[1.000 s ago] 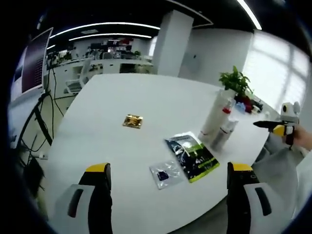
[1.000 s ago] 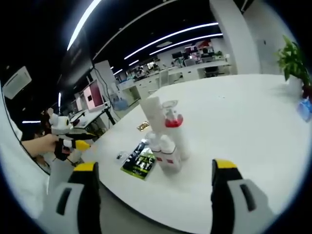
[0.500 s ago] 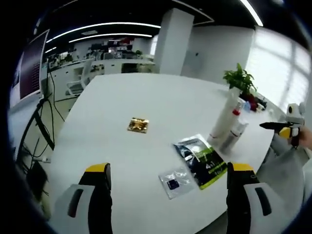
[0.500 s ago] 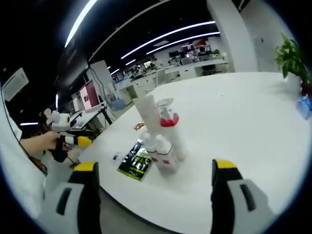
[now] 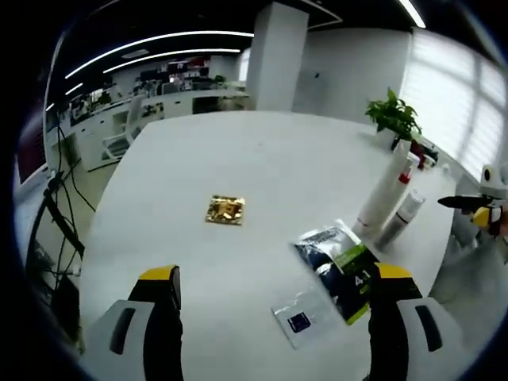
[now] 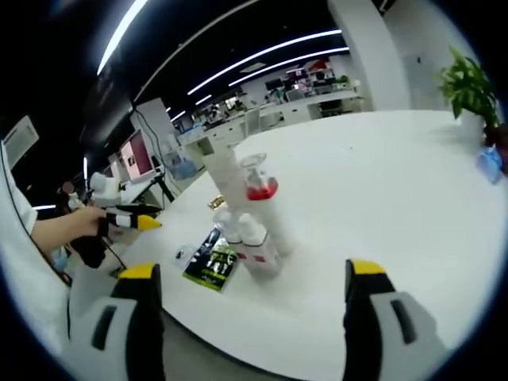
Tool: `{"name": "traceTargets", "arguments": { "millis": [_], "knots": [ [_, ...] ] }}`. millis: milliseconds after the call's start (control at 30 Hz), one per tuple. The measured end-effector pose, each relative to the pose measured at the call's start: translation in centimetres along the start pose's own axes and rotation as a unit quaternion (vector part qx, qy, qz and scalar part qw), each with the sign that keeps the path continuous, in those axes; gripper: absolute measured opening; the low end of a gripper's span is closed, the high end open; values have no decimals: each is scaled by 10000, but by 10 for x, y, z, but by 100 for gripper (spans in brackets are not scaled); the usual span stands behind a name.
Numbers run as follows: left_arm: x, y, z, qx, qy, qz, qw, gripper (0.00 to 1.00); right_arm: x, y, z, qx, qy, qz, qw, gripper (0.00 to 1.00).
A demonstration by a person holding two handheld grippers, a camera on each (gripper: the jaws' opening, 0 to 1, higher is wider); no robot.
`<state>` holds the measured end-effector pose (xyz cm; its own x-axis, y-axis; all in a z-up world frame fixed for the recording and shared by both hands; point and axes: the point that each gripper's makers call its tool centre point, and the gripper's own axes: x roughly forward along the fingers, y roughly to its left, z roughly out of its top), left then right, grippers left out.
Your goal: Arrange the skincare products in the storage area until every visible bottle or jar stands upright without overlapping.
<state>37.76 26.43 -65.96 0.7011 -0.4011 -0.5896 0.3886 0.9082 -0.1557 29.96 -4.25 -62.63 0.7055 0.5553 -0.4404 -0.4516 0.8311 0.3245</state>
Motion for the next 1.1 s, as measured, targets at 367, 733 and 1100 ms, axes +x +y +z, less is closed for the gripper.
{"name": "traceTargets", "arguments": {
  "millis": [367, 733, 1100],
  "knots": [
    [46, 14, 14, 250, 249, 35, 9994, 97, 2, -10, -4, 85, 56, -175, 9998, 97],
    [87, 31, 26, 748, 563, -26, 9956, 95, 6, -20, -3, 186, 76, -283, 9994, 97],
    [125, 63, 24, 1707, 1100, -151, 9790, 93, 8, -28, -9, 287, 150, -380, 9988, 97]
  ]
}}
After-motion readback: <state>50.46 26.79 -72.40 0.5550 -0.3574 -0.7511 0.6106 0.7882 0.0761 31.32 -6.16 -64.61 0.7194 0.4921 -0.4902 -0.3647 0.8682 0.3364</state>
